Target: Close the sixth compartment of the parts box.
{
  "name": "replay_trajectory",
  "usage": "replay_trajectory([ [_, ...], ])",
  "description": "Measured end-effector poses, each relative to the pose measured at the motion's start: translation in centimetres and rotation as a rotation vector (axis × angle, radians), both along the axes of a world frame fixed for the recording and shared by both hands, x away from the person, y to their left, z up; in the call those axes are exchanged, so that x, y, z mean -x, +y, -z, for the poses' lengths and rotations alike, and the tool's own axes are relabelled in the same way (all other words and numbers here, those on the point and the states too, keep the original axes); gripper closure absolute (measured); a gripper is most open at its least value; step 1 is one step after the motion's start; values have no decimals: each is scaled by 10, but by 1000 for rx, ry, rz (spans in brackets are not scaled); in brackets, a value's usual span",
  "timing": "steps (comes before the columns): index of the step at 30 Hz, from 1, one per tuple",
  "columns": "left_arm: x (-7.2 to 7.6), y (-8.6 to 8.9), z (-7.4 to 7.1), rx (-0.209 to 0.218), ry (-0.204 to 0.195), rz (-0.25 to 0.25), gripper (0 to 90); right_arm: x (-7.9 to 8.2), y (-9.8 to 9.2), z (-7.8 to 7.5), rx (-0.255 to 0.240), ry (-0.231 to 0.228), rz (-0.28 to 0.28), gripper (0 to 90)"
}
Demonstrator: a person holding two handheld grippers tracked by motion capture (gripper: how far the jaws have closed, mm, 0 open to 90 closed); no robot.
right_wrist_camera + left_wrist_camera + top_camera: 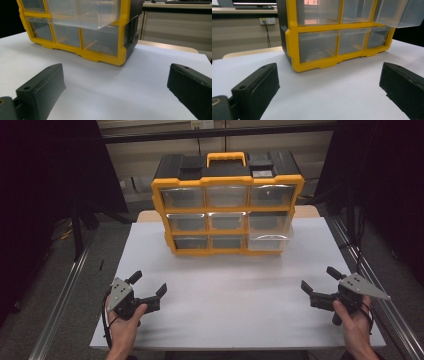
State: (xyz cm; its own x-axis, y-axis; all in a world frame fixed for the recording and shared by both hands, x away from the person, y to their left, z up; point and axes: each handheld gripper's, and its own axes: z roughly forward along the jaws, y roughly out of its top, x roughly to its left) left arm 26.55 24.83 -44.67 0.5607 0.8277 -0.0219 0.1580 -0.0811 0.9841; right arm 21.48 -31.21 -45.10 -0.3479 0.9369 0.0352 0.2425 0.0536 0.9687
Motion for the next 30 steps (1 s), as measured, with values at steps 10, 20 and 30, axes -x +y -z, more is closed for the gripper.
replay_trajectory([
  [10, -1, 0, 1, 13, 19, -1, 29, 1, 0, -1, 3, 16, -33, 1],
  [20, 4, -1, 2, 23, 30, 8, 32, -2, 7, 1, -25, 15, -81, 7],
  [30, 4, -2, 2, 8, 38, -5, 32, 1, 18, -3, -33, 2, -125, 7],
])
